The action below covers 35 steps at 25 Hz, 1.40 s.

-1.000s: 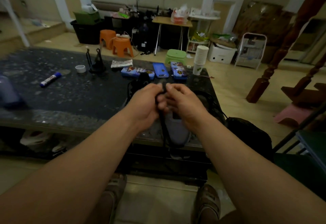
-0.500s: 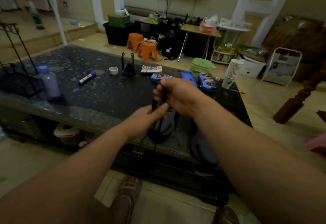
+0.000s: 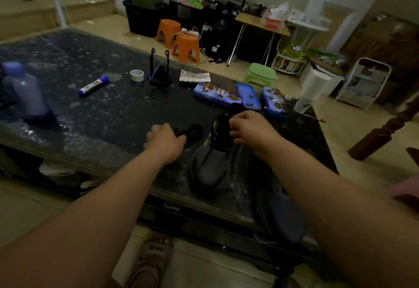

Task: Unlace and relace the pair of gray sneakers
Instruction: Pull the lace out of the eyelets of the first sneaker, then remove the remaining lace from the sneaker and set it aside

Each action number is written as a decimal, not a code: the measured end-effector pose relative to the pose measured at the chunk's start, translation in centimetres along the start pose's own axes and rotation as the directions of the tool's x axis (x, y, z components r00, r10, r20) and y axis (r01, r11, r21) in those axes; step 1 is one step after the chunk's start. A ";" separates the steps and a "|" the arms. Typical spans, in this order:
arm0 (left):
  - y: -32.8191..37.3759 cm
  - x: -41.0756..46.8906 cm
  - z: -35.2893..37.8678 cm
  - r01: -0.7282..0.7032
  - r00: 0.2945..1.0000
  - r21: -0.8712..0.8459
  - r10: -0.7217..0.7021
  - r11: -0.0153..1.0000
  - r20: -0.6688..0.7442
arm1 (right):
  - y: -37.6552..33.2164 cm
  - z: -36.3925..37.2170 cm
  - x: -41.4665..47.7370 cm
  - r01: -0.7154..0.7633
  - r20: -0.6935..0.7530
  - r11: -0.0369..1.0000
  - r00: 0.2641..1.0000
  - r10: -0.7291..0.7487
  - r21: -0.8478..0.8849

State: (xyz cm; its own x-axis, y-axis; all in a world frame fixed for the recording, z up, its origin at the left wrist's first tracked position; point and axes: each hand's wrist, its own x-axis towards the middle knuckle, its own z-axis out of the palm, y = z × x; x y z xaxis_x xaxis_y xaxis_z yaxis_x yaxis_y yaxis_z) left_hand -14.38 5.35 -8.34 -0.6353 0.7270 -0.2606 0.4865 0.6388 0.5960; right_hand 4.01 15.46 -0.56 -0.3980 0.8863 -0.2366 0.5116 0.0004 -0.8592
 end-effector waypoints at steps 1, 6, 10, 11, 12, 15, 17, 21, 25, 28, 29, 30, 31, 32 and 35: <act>0.1 -0.3 0.3 -0.041 0.996 0.135 0.051 0.990 -0.068 | 1.9 0.1 -0.3 -0.030 -0.014 1.000 0.999 0.030 0.000; 1.9 -4.2 2.9 -0.348 0.935 -0.018 0.349 0.937 0.061 | 8.3 -0.5 -6.7 0.158 -0.135 0.973 0.974 -0.182 -0.169; 2.8 -6.6 5.5 -0.355 0.934 0.248 0.333 0.901 0.128 | 14.2 -3.9 -15.0 0.116 -0.277 0.694 0.861 -0.427 -0.710; 2.9 -6.8 5.9 -0.337 0.941 0.254 0.315 0.907 0.125 | 15.8 -4.3 -15.5 0.044 -0.271 0.658 0.889 -0.370 -0.752; 3.1 -6.8 6.4 -0.329 0.944 0.241 0.307 0.913 0.123 | 17.0 -4.5 -15.3 0.020 -0.252 0.666 0.917 -0.310 -0.745; 3.4 -6.7 7.9 -0.312 0.950 0.136 0.307 0.940 0.056 | 17.9 -3.8 -11.6 0.096 -0.222 0.787 0.932 -0.286 -0.609; 3.6 -6.9 8.4 -0.302 0.953 0.069 0.301 0.951 0.020 | 16.7 -3.6 -7.4 0.116 -0.242 0.810 0.921 -0.304 -0.575; 4.3 -6.7 9.3 -0.300 0.954 -0.022 0.299 0.954 -0.016 | 14.3 -4.4 0.0 0.145 -0.211 0.814 0.927 -0.311 -0.563; 5.3 -6.1 10.2 -0.287 0.957 -0.004 0.287 0.958 -0.027 | 13.6 -5.4 4.9 0.155 -0.185 0.801 0.931 -0.314 -0.579; 5.5 -7.3 10.4 -0.255 0.966 -0.025 0.254 0.967 -0.038 | 12.7 -5.4 4.1 0.119 -0.246 0.721 0.892 -0.380 -0.682; 5.6 -8.4 10.4 -0.249 0.968 -0.037 0.248 0.968 -0.041 | 12.4 -5.1 2.4 0.136 -0.292 0.716 0.849 -0.440 -0.684; 5.7 -9.7 10.7 -0.241 0.970 -0.047 0.240 0.969 -0.034 | 12.3 -4.5 0.3 0.189 -0.307 0.748 0.827 -0.470 -0.636; 5.8 -11.1 11.1 -0.236 0.972 -0.050 0.235 0.970 -0.020 | 12.3 -3.8 -2.0 0.242 -0.284 0.814 0.853 -0.438 -0.528; 5.8 -12.6 11.5 -0.242 0.970 -0.034 0.242 0.970 -0.003 | 12.3 -3.0 -4.3 0.259 -0.220 0.891 0.908 -0.357 -0.373; 5.3 -15.7 11.8 -0.286 0.958 0.040 0.284 0.957 0.045 | 13.5 -0.9 -8.9 0.145 -0.082 0.984 0.985 -0.153 -0.102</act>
State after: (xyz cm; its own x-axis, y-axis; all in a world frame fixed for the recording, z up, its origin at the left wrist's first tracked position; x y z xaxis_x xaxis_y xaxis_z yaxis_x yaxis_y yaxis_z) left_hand 5.21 0.31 -10.05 -0.4433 0.8891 -0.1139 0.6716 0.4136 0.6147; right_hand 15.17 8.04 -9.63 -0.4083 0.9106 -0.0641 0.5239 0.1762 -0.8334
